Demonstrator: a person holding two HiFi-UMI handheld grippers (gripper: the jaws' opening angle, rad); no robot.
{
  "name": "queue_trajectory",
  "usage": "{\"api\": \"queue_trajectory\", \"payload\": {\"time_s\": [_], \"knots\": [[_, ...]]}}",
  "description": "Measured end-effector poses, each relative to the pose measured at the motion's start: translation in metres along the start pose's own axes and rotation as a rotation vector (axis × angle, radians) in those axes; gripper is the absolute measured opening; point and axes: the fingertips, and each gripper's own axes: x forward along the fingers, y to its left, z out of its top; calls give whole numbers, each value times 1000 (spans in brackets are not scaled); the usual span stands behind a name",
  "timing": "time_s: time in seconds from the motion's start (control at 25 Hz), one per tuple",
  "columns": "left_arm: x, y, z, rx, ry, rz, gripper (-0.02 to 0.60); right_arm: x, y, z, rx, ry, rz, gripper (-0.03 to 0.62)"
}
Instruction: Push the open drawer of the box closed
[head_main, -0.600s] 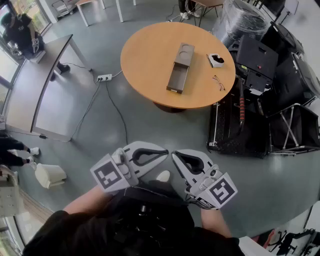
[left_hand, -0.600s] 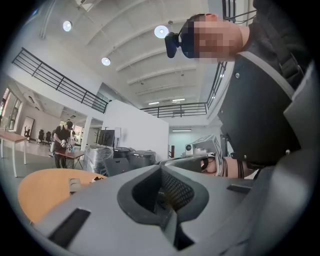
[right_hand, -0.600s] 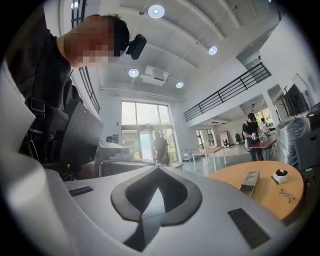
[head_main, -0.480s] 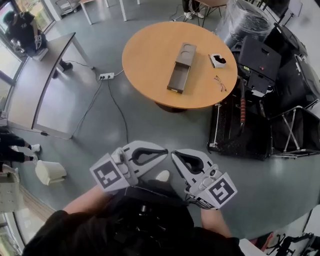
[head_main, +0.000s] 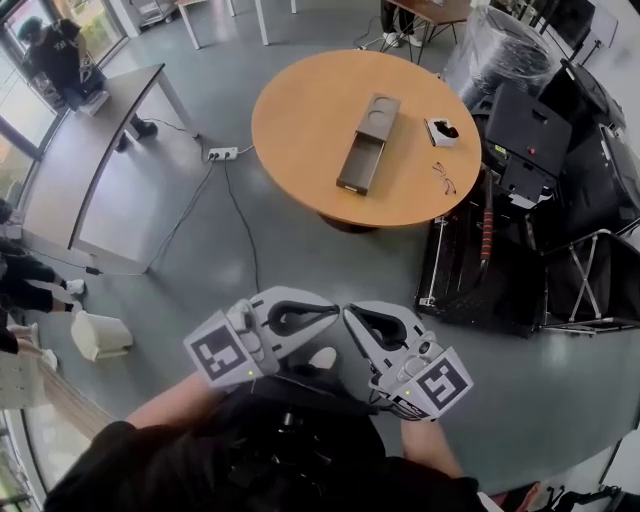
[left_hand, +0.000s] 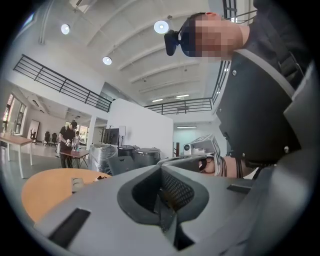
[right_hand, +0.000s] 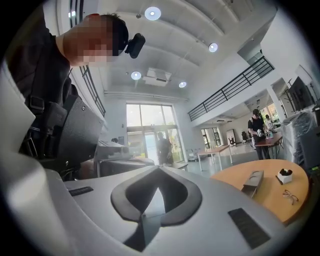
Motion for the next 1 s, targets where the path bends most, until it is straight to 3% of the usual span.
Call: {"api": "queue_trajectory", "payload": {"time_s": [0.32,1.0], "knots": [[8,14,6,13,2,-24,32,5,-11,10,-50,6,-19,14],[-24,98,33,10,-39,-75,32,81,-32,31,-23,58,-62,14]]}}
